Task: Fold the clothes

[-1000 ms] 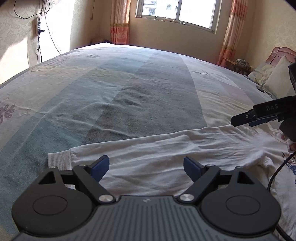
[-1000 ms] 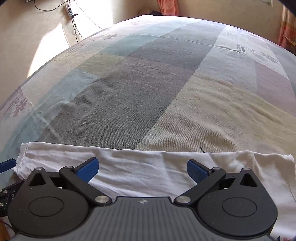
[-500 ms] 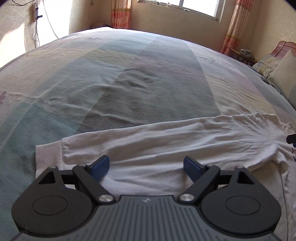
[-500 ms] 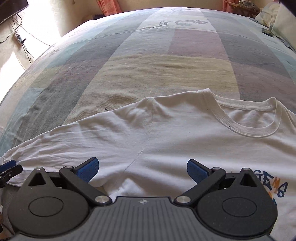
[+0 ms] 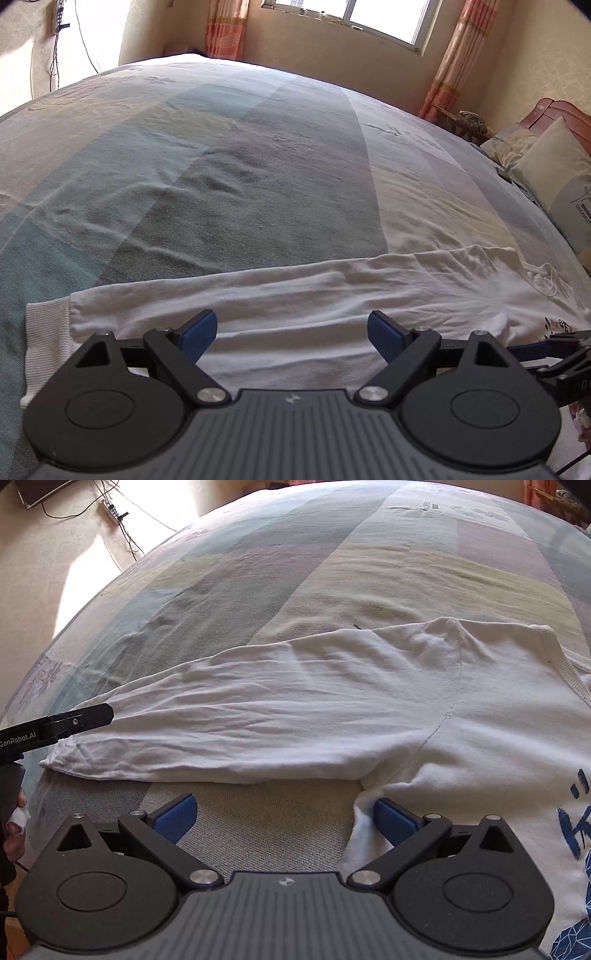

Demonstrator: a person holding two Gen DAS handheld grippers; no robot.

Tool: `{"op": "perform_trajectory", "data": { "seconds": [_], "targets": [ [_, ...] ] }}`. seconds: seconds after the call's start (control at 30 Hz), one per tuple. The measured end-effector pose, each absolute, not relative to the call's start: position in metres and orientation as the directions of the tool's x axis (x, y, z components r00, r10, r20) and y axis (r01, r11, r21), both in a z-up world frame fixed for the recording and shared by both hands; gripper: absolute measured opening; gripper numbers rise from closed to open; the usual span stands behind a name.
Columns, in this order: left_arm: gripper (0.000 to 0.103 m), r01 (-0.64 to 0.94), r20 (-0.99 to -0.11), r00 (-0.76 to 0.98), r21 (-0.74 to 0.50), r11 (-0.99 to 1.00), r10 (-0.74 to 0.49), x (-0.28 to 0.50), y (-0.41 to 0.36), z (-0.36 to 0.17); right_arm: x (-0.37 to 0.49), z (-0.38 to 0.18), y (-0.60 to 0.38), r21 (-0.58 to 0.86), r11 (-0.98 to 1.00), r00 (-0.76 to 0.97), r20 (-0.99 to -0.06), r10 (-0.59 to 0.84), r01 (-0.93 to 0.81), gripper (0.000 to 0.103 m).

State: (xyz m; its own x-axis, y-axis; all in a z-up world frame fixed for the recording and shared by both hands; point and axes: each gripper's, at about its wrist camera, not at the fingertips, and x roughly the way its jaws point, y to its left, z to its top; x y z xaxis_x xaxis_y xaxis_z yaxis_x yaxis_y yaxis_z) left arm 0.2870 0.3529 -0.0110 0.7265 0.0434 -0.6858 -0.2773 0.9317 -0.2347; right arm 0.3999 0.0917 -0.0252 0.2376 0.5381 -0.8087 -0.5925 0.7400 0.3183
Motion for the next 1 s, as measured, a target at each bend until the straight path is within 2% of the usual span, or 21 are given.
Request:
{"op": "perform_trajectory", "data": {
  "seconds": [0.1, 0.27, 0.4, 0.57, 0.73, 0.9, 1.0],
  "targets": [
    [0.089, -0.256, -0.676, 0.736, -0.254, 0.932, 0.018, 0.288, 0.35, -0.008, 0.397, -0.017, 0.08, 0.369, 0.709, 0.18, -0.802, 0.57, -0.601, 0.103],
    [0.089, -0.229, -0.666, 0.746, -0.266, 0.936, -0.006, 0.301, 0.338, -0.001, 0.398, -0.013, 0.048, 0.362, 0.765, 0.242, -0.801, 0.548, -0.533, 0.103],
    [0.089, -0.176, -0.661, 0.747, -0.303, 0.937, -0.073, 0.317, 0.324, 0.003, 0.397, -0.03, 0.055, 0.505, 0.73, 0.142, -0.77, 0.622, -0.461, 0.103],
    [0.089, -0.065, -0.662, 0.734, -0.295, 0.953, -0.154, 0.347, 0.291, 0.014, 0.377, -0.014, 0.044, 0.525, 0.683, 0.135, -0.735, 0.665, -0.508, 0.103],
    [0.09, 0.145, -0.644, 0.687, -0.332, 0.932, -0.336, 0.38, 0.231, 0.021, 0.378, 0.005, -0.035, 0.413, 0.833, 0.347, -0.771, 0.535, -0.367, 0.103],
    [0.092, 0.371, -0.645, 0.547, -0.385, 0.845, -0.534, 0.416, 0.148, 0.011, 0.361, 0.016, -0.12, 0.31, 0.927, 0.494, -0.785, 0.374, -0.21, 0.103],
    [0.092, 0.415, -0.662, 0.478, -0.409, 0.813, -0.577, 0.43, 0.111, 0.008, 0.351, 0.02, -0.163, 0.236, 0.961, 0.553, -0.787, 0.275, -0.141, 0.103]
  ]
}}
